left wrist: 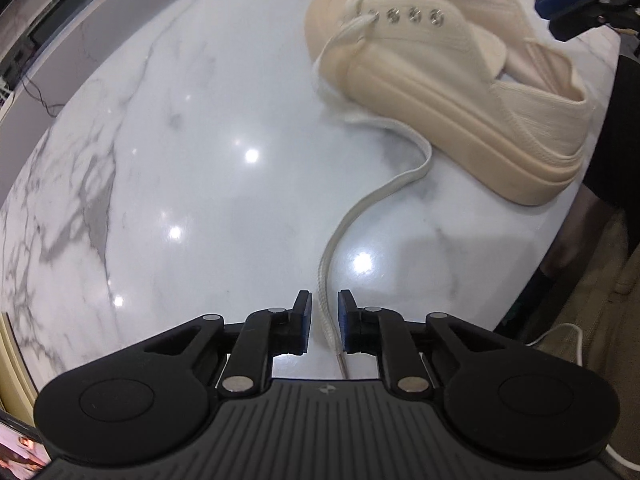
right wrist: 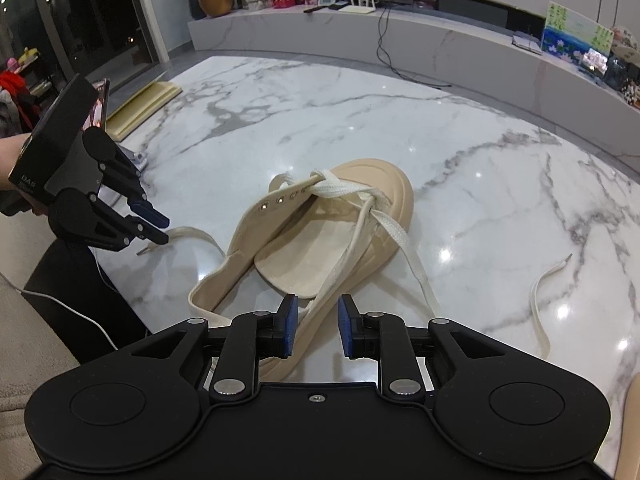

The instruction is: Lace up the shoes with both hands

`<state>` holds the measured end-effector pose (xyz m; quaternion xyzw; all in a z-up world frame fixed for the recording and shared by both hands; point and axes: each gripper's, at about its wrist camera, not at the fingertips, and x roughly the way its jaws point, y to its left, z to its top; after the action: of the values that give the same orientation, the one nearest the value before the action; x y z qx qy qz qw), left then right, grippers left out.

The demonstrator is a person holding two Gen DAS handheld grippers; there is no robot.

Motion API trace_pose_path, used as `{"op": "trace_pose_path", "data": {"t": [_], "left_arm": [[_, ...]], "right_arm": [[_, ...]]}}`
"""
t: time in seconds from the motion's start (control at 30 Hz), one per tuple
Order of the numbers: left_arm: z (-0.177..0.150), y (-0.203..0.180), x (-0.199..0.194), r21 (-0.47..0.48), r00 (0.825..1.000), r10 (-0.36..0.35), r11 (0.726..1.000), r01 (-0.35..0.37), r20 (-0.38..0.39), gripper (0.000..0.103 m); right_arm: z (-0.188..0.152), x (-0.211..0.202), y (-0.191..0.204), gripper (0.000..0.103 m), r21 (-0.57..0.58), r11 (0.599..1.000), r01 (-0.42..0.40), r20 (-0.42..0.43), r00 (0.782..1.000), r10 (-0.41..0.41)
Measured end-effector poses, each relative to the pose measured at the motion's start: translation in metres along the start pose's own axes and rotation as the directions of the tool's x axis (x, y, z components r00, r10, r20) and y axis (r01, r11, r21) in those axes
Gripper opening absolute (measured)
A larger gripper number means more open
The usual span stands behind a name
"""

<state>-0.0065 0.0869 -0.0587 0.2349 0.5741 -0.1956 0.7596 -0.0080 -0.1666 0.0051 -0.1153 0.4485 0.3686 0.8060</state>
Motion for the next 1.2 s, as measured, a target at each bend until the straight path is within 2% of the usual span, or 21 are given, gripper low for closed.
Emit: {"op": "trace_pose_path", "data": {"t": [0.1,0.17,0.23,0.57,0.7,0.87,1.03,1.2], "left_arm": [[0.003,-0.002,-0.004,-0.001,1.000,0.002,1.000,-0.002,0.008,0.011],[0.005,-0.004,-0.009,0.002,1.000,0.004,1.000,-0.004,0.025,0.003],[0.008,-0.007,-0.014,0.004,0.999,0.006,1.000,-0.006,0.042,0.001],[0.022,-0.020,-0.042,0.022,0.992,0.016,1.000,-0.019,0.129,0.000],[0.039,-0.036,-0.069,0.074,0.979,0.025,0.996,-0.041,0.203,0.000],[0.061,-0.046,-0.089,0.087,0.957,0.007,0.996,-0.034,0.289,0.000],[0.092,-0.056,-0.099,0.064,0.930,0.001,0.998,-0.026,0.368,0.000],[0.114,-0.057,-0.095,0.019,0.915,-0.025,1.000,0.019,0.403,0.000]], "right_arm": [[0.000,0.001,0.002,0.021,-0.008,1.000,0.000,-0.001,1.000,0.000],[-0.001,0.001,0.003,0.021,-0.013,1.000,-0.001,-0.003,1.000,0.001],[-0.001,0.002,0.004,0.021,-0.021,1.000,0.000,-0.004,1.000,0.000],[0.000,0.003,0.009,0.021,-0.050,0.999,-0.005,-0.010,1.000,0.004],[0.000,0.002,0.010,0.021,-0.052,0.999,0.001,-0.012,1.000,-0.002],[0.000,0.003,0.011,0.021,-0.053,0.999,0.005,-0.012,1.000,-0.006],[0.001,0.002,0.014,0.021,-0.071,0.997,0.005,-0.010,1.000,-0.006],[0.003,0.000,0.018,0.021,-0.090,0.996,-0.016,0.005,1.000,0.016]]}}
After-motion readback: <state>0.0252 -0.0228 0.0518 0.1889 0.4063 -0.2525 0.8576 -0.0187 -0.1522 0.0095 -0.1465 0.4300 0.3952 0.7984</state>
